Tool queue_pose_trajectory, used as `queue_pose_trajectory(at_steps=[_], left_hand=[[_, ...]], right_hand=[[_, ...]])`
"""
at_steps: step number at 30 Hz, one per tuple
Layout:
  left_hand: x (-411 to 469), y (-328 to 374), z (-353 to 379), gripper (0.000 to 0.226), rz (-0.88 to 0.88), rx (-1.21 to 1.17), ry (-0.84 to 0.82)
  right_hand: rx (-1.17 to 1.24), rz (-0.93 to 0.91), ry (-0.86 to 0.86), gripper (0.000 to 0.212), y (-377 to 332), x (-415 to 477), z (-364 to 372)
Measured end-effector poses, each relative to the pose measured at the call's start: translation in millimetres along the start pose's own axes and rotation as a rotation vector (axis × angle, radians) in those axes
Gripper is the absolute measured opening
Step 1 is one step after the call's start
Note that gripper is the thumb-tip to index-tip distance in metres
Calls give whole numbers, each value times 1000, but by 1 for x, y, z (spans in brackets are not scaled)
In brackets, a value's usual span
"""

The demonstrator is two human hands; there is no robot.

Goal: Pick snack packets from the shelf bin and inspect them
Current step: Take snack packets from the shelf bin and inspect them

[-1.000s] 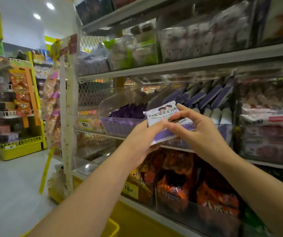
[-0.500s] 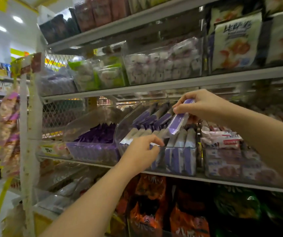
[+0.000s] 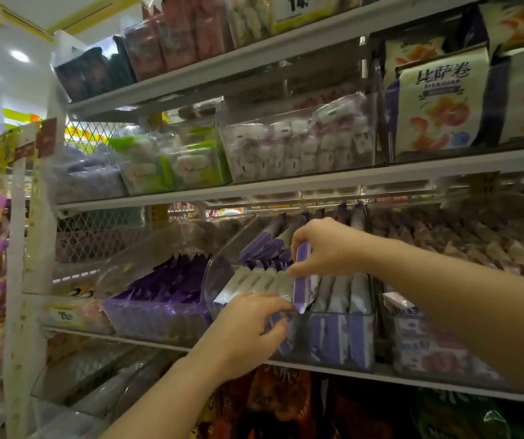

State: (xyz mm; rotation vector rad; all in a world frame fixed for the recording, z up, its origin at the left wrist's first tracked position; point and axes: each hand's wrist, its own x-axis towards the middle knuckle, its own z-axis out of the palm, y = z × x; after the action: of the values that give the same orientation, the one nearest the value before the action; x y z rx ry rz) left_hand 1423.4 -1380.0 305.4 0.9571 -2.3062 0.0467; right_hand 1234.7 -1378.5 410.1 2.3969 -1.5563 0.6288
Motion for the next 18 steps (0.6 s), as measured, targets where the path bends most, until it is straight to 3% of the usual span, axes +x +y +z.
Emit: queue_pose_trajectory(at_steps=[5,10,12,15,18], left_hand=[[-5,-9,1,31,22,-38,49],[-5,-12,3,26,27,-115,93],[-3,-13,5,21,15,-146,115],[-1,-10,8,24,22,-167,157],[3,0,12,35,73,-96,114]], right_hand=[[-153,-12,-9,35,-4,-5,33],[-119,-33,-69,51,-6,-23,31],[-264,-21,-53,45,-3,-32,19],[-489,-75,-231,34,-5,-41,14],[-444,-89,-382,29,-10,-39,8]])
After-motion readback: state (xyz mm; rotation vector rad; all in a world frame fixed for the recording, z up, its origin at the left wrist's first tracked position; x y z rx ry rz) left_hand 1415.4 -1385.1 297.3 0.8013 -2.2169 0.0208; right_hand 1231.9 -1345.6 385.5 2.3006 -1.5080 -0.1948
